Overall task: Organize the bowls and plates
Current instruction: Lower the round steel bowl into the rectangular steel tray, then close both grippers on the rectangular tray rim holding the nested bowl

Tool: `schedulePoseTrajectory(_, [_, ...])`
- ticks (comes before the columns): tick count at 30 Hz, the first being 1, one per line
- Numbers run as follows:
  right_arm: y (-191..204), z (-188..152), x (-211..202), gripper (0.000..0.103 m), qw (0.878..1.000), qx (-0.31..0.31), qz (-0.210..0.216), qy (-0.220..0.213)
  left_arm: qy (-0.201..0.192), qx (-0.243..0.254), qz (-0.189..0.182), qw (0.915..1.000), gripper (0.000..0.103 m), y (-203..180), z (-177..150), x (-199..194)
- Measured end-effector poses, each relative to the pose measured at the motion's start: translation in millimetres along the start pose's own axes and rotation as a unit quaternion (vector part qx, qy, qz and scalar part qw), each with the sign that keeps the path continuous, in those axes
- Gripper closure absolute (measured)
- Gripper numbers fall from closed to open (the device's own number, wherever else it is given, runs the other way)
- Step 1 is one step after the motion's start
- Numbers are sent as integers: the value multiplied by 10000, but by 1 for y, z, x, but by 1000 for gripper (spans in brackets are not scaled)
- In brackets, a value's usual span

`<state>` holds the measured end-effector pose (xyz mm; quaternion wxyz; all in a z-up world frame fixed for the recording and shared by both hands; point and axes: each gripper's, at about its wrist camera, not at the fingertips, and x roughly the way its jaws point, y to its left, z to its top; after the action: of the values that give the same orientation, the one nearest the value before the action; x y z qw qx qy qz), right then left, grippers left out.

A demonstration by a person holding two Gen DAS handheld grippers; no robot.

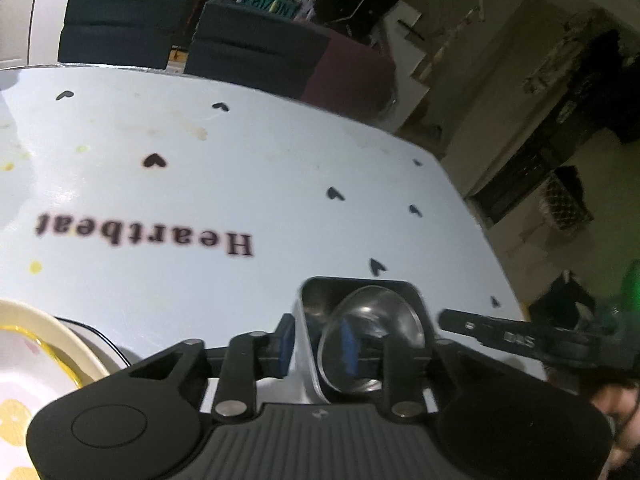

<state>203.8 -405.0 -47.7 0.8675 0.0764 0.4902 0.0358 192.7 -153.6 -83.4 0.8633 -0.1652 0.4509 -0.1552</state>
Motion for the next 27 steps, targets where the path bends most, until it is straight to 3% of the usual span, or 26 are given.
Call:
schedulePoseTrajectory(2, [-6, -2, -1, 73, 10000, 1, -14, 19, 80, 35, 98, 9999, 71, 1, 3, 8])
schedulePoseTrajectory(11, [-16, -10, 7, 72, 9990, -198, 215, 326, 323, 252, 391, 9984, 73, 0, 6, 36])
schedulePoseTrajectory(19, [-21, -6, 21, 81, 9980, -234, 356, 458, 479, 345, 426, 9973, 75, 1, 6, 47])
schedulePoseTrajectory(27, [-20, -4, 27, 93, 9974, -266, 469, 486, 581, 325, 296, 9973, 86, -3, -1, 51])
